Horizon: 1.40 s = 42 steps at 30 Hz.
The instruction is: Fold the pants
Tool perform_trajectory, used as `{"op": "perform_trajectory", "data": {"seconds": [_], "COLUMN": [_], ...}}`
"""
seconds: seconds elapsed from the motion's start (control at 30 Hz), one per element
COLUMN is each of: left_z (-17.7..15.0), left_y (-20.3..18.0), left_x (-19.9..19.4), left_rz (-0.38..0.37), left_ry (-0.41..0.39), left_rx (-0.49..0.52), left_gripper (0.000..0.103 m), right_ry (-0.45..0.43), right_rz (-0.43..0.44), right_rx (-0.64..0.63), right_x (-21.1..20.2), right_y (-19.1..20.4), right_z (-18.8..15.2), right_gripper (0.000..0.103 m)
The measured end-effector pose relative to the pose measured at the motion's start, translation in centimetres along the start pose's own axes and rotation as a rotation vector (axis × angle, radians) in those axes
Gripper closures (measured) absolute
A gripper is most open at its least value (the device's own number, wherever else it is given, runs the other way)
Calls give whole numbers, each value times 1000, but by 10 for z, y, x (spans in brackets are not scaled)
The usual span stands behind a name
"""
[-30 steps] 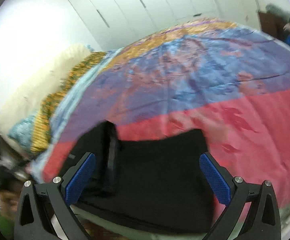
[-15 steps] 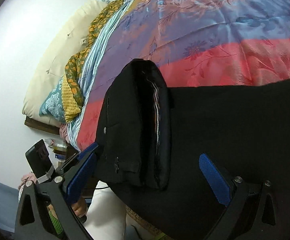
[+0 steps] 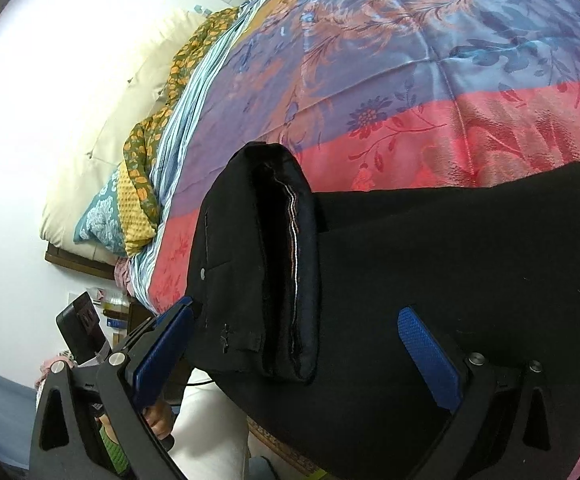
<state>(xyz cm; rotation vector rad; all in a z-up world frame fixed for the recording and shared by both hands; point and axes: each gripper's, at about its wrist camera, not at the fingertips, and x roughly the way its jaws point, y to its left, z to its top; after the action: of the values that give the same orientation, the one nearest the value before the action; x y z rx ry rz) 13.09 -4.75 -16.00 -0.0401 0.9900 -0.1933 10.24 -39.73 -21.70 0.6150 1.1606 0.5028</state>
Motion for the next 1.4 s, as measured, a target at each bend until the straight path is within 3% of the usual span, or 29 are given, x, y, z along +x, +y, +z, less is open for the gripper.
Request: {"op": "perform_trajectory", "data": {"seconds": [0.27, 0.37, 0.57, 0.63, 0.7, 0.83, 0.9, 1.0, 1.07, 1.17, 1.27, 1.4], "left_z": [1, 0, 1, 1, 1, 2, 2, 0, 0, 0, 0, 1], "left_y": [3, 5, 5, 5, 4, 5, 6, 6, 8, 7, 7, 9], "left_x": [1, 2, 2, 3, 3, 4, 4, 5, 5, 5, 6, 5], "left_rz": [-22, -26, -26, -22, -18, -24, -26, -25, -35, -30, -24, -27], "left_ry": [8, 6, 11, 10, 13, 19, 14, 9, 10, 11, 10, 16], "left_rx": [-6, -11, -12, -13, -10, -7, -13, -20, -30, -23, -27, -35], "left_gripper": [70, 70, 70, 70, 70, 70, 70, 70, 70, 70, 69, 69], "right_ry": [-24, 19, 119, 148, 184, 265, 258, 275, 278, 310, 306, 267], "right_rz": [113, 156, 134, 150, 150, 11, 33, 157, 142, 56, -16, -43], "right_rx": [57, 79, 6, -37, -62, -157, -127, -92, -125, -171, -243, -300], "right_x": [-6, 0, 25, 37, 50, 74, 74, 78, 80, 95, 104, 100], "right_y": [-5, -8, -2, 9, 15, 26, 26, 32, 39, 44, 55, 63], "right_z": [13, 22, 19, 22, 23, 25, 26, 23, 20, 16, 13, 12], "right_gripper": [1, 1, 1, 4, 13, 24, 23, 23, 23, 32, 34, 66]}}
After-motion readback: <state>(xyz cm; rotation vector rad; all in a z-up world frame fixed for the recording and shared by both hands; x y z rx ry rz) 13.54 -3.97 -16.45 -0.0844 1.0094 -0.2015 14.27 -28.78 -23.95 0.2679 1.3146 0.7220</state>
